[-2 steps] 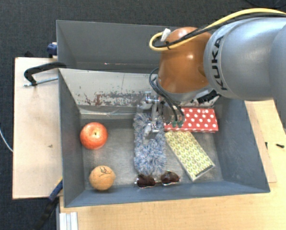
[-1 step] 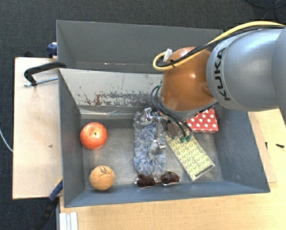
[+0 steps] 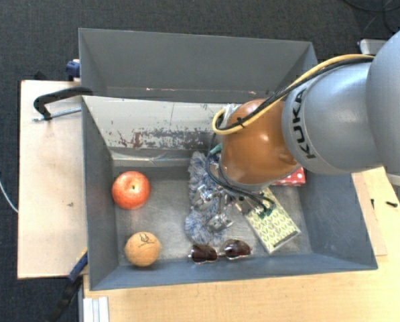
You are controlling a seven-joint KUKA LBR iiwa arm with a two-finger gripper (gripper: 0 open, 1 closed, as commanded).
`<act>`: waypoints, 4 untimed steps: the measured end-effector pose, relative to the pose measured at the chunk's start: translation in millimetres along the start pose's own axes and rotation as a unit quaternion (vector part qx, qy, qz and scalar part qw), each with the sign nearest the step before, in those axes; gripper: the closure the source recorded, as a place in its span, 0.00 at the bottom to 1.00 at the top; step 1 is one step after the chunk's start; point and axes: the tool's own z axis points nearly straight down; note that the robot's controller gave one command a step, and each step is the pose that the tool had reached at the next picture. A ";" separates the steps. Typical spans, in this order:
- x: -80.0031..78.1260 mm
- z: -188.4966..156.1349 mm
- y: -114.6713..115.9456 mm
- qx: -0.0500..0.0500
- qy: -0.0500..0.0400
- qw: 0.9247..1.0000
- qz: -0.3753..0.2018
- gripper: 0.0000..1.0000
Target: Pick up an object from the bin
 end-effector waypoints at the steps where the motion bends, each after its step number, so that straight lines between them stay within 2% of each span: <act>1: 0.0 0.0 0.0 0.000 0.000 1.000 0.000 1.00; 2: -2.1 -100.9 -7.7 0.000 -0.005 1.000 0.018 1.00; 3: -2.1 -100.9 -7.7 0.000 -0.005 1.000 0.018 1.00; 4: -23.9 -193.4 -22.8 0.000 -0.006 0.998 0.057 1.00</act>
Offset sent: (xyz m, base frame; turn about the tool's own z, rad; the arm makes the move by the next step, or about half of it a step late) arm 0.0053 -0.0063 0.1002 0.0352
